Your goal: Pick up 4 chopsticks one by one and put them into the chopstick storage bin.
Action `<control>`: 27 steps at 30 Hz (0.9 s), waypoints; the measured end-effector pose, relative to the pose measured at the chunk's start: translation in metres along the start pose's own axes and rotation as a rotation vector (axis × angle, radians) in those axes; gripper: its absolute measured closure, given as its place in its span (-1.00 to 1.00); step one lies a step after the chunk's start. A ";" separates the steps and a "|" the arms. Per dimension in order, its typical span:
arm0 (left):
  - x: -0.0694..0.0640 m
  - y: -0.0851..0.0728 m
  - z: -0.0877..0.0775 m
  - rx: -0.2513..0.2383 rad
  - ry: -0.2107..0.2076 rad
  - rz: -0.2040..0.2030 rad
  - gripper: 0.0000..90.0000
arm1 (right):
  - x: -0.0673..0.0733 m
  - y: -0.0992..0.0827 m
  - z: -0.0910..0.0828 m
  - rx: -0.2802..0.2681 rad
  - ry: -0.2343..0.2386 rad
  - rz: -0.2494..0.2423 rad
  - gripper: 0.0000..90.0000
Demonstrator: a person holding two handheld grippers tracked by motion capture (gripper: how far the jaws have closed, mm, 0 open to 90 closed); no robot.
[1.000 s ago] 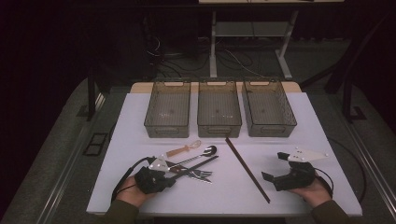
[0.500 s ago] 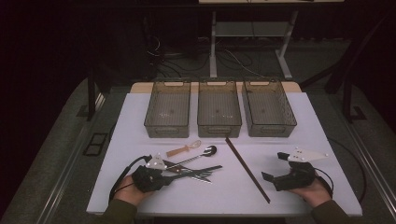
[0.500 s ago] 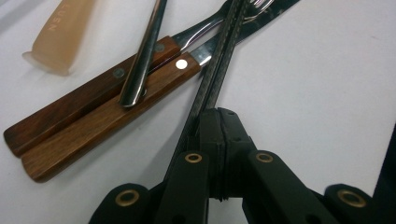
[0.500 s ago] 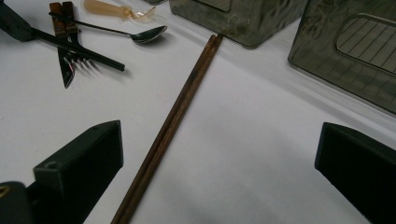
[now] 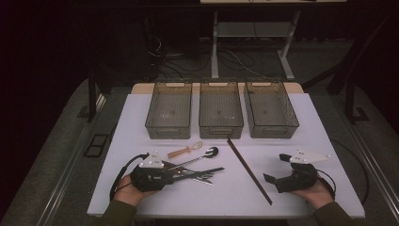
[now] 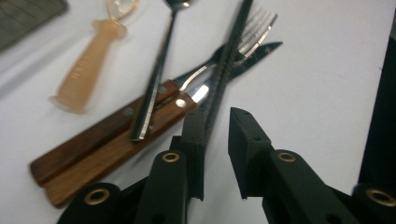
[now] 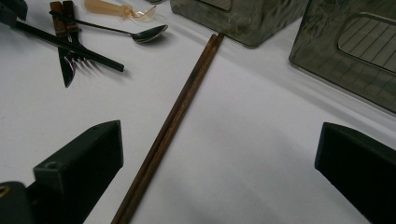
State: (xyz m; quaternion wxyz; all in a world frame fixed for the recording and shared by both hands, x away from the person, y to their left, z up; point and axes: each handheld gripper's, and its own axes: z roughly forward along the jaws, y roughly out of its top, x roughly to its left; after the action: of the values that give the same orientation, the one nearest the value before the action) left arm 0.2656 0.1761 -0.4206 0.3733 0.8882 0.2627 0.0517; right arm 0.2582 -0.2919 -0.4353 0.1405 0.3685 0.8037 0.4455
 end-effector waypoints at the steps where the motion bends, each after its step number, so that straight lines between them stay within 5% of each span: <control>1: 0.002 0.000 -0.001 -0.004 -0.004 -0.001 0.67 | 0.000 0.000 0.000 0.000 0.000 0.000 -0.98; 27: 0.005 -0.001 0.017 0.039 -0.033 0.085 0.85 | 0.000 0.000 0.001 0.002 0.002 -0.002 -0.98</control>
State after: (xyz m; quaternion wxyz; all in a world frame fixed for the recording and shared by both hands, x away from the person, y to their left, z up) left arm 0.2745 0.1684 -0.4340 0.3579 0.9063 0.2196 0.0477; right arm 0.2586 -0.2917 -0.4357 0.1400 0.3674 0.8046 0.4450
